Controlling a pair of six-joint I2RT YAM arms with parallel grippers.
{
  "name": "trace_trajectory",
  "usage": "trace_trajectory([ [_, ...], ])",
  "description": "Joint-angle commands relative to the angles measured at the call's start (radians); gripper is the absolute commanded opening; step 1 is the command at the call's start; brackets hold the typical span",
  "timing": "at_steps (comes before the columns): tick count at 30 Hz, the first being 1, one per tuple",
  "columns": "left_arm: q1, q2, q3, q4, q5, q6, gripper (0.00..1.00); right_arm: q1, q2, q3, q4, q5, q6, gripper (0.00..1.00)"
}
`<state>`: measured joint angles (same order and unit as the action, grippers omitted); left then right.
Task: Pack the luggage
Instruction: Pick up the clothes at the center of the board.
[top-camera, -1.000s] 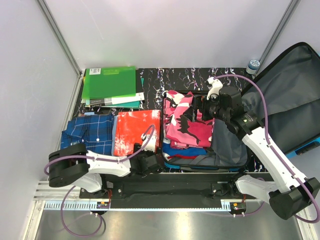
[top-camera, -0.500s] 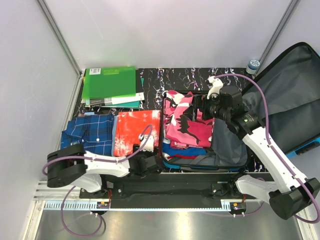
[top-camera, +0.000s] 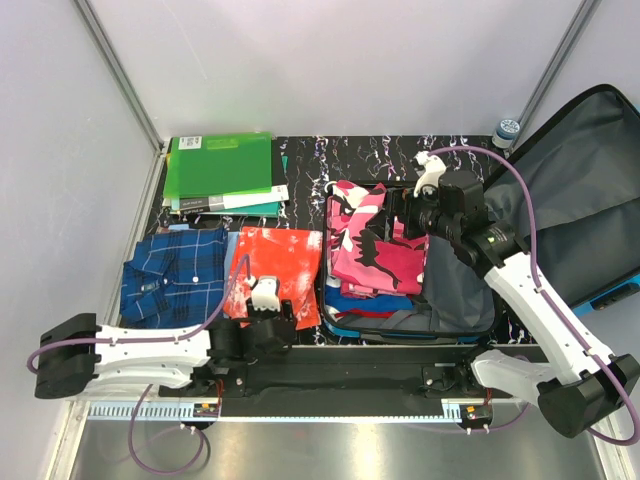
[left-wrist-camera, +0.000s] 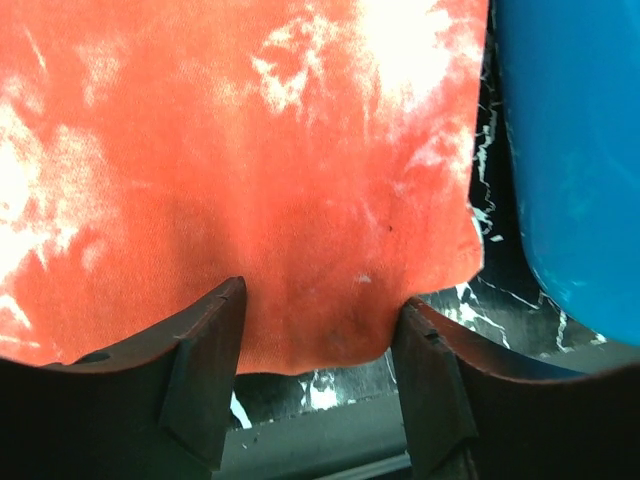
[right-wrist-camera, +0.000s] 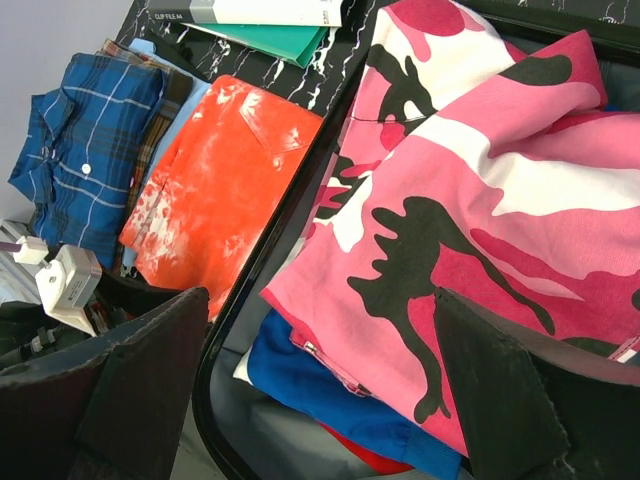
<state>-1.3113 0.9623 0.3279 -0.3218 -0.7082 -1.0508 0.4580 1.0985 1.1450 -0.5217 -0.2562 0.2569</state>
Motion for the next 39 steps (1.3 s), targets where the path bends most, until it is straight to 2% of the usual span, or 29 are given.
trace_trajectory([
  [1,-0.012,-0.069,-0.026,-0.065,0.061,-0.009,0.00,0.005,0.015,0.055,0.002,-0.035,0.008,0.98],
  [7,-0.014,-0.157,-0.052,-0.071,0.075,-0.012,0.00,0.010,0.115,0.125,0.003,-0.124,0.001,0.97],
  [10,-0.016,-0.174,-0.050,-0.083,0.079,-0.014,0.00,0.056,0.185,0.194,-0.003,-0.114,-0.030,0.96],
  [18,-0.016,-0.206,0.022,-0.164,0.064,0.020,0.00,0.160,0.394,0.381,-0.018,-0.120,-0.108,0.96],
  [23,-0.014,-0.200,0.080,-0.188,0.055,0.063,0.01,0.174,0.541,0.469,-0.020,-0.160,-0.125,0.97],
  [24,-0.014,-0.191,0.089,-0.189,0.056,0.067,0.04,0.176,0.560,0.479,-0.021,-0.172,-0.128,0.96],
  [25,-0.014,-0.186,0.097,-0.194,0.059,0.071,0.18,0.174,0.599,0.502,-0.023,-0.178,-0.133,0.97],
  [27,-0.014,-0.175,0.117,-0.197,0.061,0.080,0.20,0.174,0.661,0.533,-0.046,-0.193,-0.157,0.97],
  [28,-0.013,-0.175,0.129,-0.203,0.056,0.081,0.25,0.174,0.682,0.564,-0.055,-0.199,-0.180,0.97],
  [31,-0.011,-0.180,0.155,-0.220,0.049,0.086,0.48,0.180,0.770,0.645,-0.109,-0.212,-0.229,0.98],
  [32,-0.009,-0.184,0.161,-0.223,0.049,0.090,0.62,0.182,0.793,0.668,-0.136,-0.213,-0.240,0.98],
  [35,-0.005,-0.195,0.180,-0.234,0.058,0.103,0.74,0.188,0.873,0.752,-0.179,-0.224,-0.287,0.98],
  [39,-0.003,-0.209,0.213,-0.272,0.073,0.107,0.83,0.211,0.969,0.873,-0.216,-0.268,-0.367,0.99],
])
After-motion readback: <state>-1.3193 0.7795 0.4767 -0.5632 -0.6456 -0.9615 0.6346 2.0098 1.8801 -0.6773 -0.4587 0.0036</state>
